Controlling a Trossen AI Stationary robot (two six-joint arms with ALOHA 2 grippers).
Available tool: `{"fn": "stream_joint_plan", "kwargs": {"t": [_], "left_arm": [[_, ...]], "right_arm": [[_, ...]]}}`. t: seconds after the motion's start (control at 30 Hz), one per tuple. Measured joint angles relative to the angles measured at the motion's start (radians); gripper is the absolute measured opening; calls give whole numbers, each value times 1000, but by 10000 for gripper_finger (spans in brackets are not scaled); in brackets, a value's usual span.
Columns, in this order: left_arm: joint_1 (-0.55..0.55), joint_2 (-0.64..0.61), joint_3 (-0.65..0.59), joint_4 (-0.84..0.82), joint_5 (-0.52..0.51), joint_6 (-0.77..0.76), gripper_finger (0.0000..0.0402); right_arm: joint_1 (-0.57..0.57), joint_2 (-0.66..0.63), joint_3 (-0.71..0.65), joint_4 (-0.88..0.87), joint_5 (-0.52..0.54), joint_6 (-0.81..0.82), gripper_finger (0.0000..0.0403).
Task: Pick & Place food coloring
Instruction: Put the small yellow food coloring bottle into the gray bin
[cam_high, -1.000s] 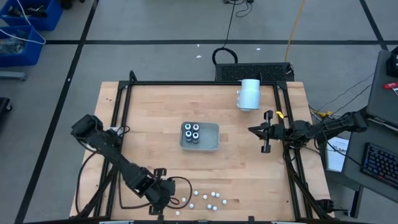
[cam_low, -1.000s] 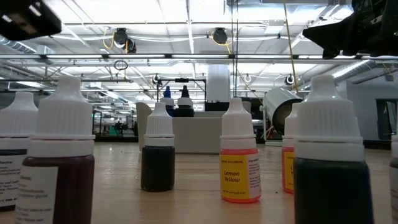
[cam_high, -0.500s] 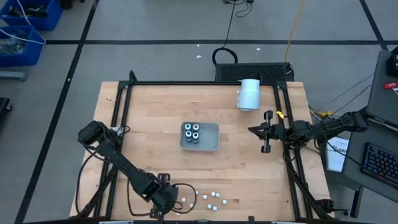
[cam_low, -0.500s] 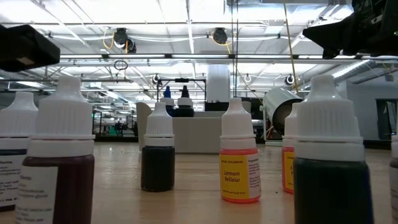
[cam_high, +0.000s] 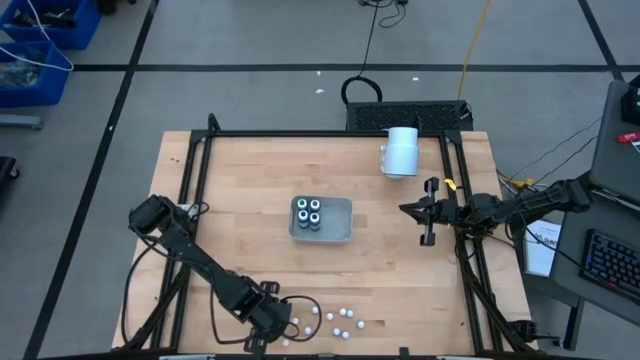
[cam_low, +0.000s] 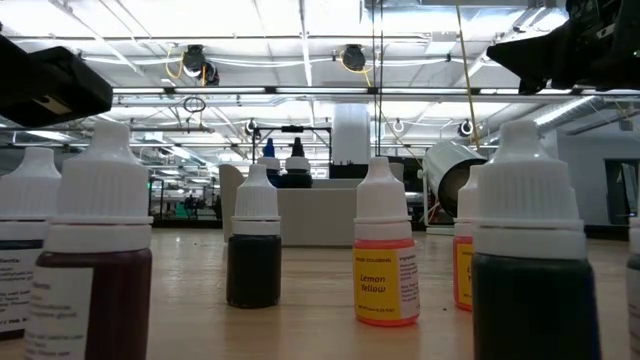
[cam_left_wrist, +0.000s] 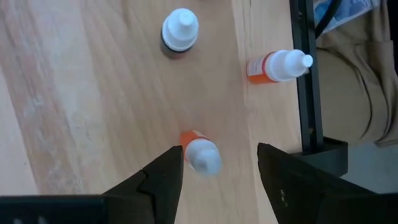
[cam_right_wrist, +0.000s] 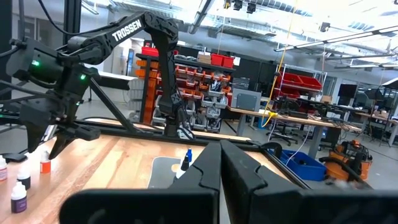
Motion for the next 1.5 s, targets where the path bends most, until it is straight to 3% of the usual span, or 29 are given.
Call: {"fn": "stream_joint_plan", "kwargs": {"t": [0.8, 1.5], "left_arm": [[4, 24, 0, -6, -52, 52, 207], [4, 24, 0, -5, -39, 90, 207]], "right_arm": [[0, 0, 0, 0, 0, -2, 0], [0, 0, 0, 0, 0, -2, 0]]}}
